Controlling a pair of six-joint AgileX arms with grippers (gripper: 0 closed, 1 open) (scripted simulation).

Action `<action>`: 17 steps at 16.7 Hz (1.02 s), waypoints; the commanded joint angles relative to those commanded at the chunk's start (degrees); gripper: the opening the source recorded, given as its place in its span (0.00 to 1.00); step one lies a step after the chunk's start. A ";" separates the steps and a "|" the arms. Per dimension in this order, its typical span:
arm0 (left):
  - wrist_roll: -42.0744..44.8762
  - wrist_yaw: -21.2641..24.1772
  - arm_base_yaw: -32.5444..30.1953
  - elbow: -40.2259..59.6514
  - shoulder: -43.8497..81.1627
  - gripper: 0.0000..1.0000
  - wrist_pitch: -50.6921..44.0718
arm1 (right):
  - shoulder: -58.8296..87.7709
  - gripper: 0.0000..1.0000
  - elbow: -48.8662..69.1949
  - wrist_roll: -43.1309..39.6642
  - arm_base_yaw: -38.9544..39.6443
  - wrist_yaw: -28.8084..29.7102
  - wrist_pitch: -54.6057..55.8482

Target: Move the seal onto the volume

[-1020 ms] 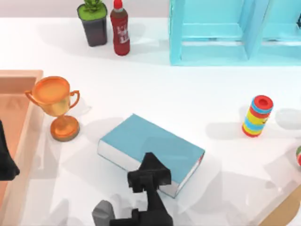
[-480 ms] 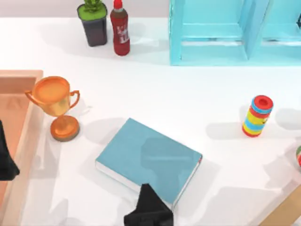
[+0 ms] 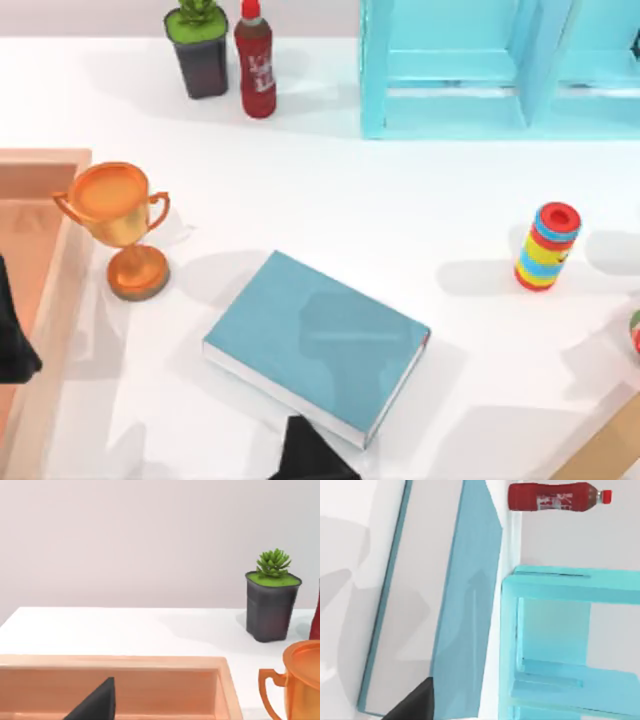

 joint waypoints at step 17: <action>0.00 0.00 0.00 0.00 0.00 1.00 0.00 | -45.85 1.00 -30.05 4.29 -44.32 -28.33 10.81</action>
